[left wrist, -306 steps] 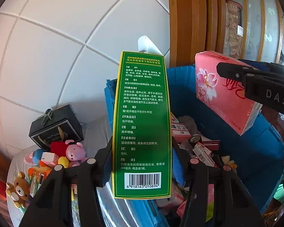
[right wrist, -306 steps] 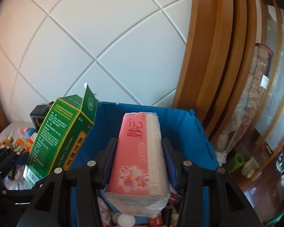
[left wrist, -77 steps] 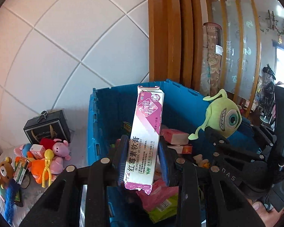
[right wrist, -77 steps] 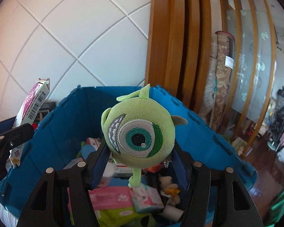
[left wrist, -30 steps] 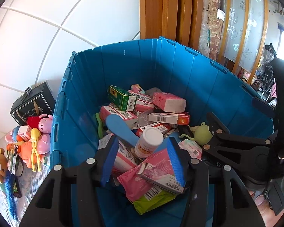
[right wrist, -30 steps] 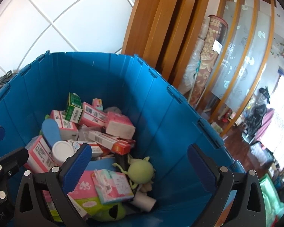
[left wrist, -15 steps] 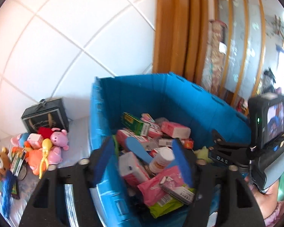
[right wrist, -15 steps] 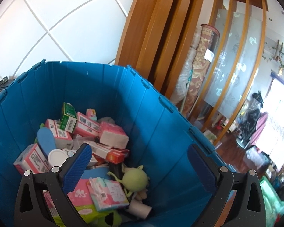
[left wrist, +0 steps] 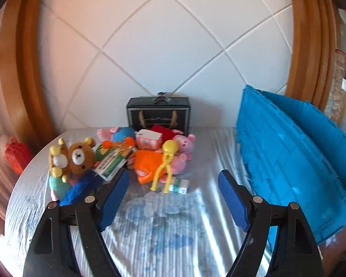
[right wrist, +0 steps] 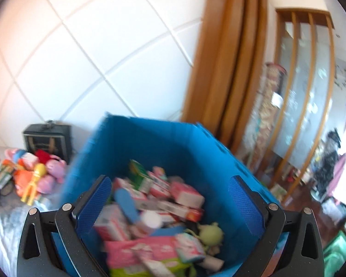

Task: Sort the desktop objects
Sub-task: 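Return both tools from the crate to the pile on the bed, then grasp the brown teddy bear with both grippers from the pile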

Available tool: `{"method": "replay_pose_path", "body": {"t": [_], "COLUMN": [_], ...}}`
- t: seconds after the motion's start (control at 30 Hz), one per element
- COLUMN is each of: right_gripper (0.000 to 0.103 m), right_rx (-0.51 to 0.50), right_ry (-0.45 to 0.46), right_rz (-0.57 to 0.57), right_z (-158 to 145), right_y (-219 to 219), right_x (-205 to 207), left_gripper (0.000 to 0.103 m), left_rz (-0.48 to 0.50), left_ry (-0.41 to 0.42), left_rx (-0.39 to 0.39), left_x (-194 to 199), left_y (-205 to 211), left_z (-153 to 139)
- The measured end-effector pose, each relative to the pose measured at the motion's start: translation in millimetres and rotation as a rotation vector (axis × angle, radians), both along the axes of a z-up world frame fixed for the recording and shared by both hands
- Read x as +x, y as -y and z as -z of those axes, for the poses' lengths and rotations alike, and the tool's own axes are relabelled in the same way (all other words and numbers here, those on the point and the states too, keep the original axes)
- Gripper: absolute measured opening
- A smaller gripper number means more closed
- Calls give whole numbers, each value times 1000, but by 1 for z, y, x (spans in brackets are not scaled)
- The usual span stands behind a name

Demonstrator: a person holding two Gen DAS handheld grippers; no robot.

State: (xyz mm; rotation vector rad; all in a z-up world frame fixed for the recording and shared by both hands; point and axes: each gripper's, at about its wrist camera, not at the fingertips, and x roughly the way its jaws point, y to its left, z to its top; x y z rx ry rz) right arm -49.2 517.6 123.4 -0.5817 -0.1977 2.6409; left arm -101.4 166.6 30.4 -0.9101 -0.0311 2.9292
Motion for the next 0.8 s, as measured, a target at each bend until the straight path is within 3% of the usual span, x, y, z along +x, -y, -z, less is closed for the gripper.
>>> {"method": "replay_pose_path", "body": {"t": [0.1,0.2,0.43,0.63,0.8], "right_gripper": [103,103,103,103,103], "right_rx": [38,11,-51,-146,-176], "right_ry": [9,45,230,362,423], "right_rz": [-81,-198,-372,-494,-626], "right_z": [-7,-2,48,90,113], "right_y": [60,116,232,306,372], "right_x": [-16,-43,-125,-189,-233], "left_gripper": [79,79,79,79,79], "left_rz": [-66,-125,-234,-261,-248], "left_ry": [44,89,169,238,277], "left_rx": [4,-16,-12,44,40], "left_x": [-8,-14,-32,-62,-101], "left_y": [58,112,227,285,302], "left_z": [14,31,61,83,103]}}
